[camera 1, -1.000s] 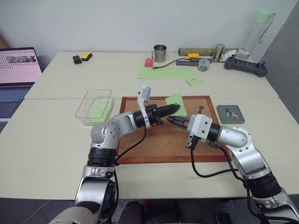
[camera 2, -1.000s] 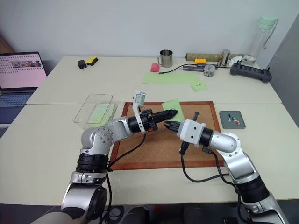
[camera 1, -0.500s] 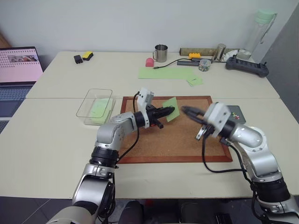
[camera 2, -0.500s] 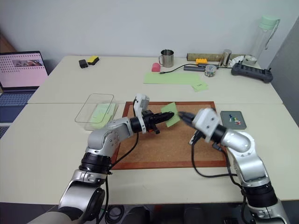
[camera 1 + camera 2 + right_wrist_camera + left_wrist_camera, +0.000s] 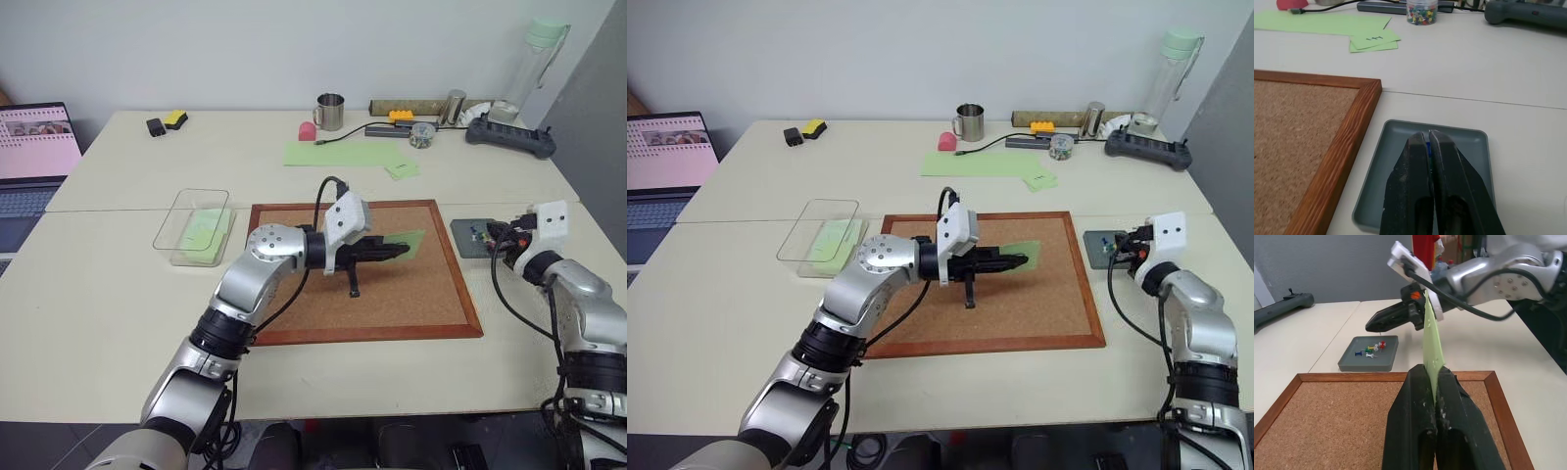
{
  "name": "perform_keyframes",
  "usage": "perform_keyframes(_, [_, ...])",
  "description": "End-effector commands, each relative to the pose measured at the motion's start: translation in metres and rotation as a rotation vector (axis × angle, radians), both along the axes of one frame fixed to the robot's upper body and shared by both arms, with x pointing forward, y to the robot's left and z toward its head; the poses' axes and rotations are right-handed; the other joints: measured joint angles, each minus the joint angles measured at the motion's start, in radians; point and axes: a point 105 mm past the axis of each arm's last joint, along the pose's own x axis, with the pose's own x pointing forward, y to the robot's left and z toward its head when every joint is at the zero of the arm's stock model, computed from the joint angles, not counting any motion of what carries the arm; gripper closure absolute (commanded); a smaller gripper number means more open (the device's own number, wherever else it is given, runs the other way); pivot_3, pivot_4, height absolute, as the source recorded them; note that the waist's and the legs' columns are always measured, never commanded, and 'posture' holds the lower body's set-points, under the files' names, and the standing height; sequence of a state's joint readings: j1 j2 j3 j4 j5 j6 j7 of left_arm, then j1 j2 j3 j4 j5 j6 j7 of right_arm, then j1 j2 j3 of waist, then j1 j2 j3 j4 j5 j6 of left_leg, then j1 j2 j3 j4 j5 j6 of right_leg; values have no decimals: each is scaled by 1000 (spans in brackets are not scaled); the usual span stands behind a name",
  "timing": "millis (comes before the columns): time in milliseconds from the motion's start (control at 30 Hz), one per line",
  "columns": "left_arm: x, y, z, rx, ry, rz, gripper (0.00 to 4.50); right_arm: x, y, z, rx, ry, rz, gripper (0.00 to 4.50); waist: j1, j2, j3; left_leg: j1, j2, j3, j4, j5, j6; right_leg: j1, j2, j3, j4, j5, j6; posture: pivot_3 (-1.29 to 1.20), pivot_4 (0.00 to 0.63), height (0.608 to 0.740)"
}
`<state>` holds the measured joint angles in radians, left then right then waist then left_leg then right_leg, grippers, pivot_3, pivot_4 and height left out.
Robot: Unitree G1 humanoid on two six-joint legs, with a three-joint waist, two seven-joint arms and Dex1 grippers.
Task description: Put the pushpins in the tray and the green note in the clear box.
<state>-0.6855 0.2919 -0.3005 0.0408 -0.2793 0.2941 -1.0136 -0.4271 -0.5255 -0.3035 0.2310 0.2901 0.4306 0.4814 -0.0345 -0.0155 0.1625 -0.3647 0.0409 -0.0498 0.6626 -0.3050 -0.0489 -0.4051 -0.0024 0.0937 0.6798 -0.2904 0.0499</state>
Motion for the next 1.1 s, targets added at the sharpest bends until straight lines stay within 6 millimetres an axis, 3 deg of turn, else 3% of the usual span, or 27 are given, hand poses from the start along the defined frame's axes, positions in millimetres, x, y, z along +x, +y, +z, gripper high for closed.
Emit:
perform_keyframes(33, [-3,2,2,7,-46,-12,4500,7,-2,8,55,-25,11,4015,1,0,0,0,0,0,0,0,0,0,0,0,0,0,0,0,150,740])
perform_keyframes(533, [1,4,3,-4,-34,8,4500,5,-10,6,45,-37,3,700,2,0,0,0,0,0,0,0,0,0,-1,0,0,0,0,0,150,740])
perform_keyframes(633, [4,5,8,-25,-19,21,4500,4,-9,13,17,-78,11,416,2,0,0,0,0,0,0,0,0,0,-1,0,0,0,0,0,150,740])
perform_keyframes(733, [17,15,25,-123,53,109,4500,-5,19,27,-50,-148,181,416,2,0,0,-1,0,0,0,0,0,0,-1,0,0,0,0,0,150,740])
perform_keyframes(867, [52,53,40,-203,82,377,4500,-32,68,54,41,-214,435,416,-1,0,0,-1,0,-1,1,0,0,0,0,-2,0,0,0,0,150,740])
perform_keyframes(1000, [83,123,46,-251,55,746,4500,-64,109,74,59,-250,619,416,-5,0,0,0,1,-3,0,0,0,0,1,-2,0,0,0,0,150,740])
perform_keyframes(1100, [92,178,47,-261,-5,1014,4500,-84,135,86,92,-268,720,416,-2,0,0,-1,2,-4,0,0,0,0,1,-3,0,0,0,0,150,740])
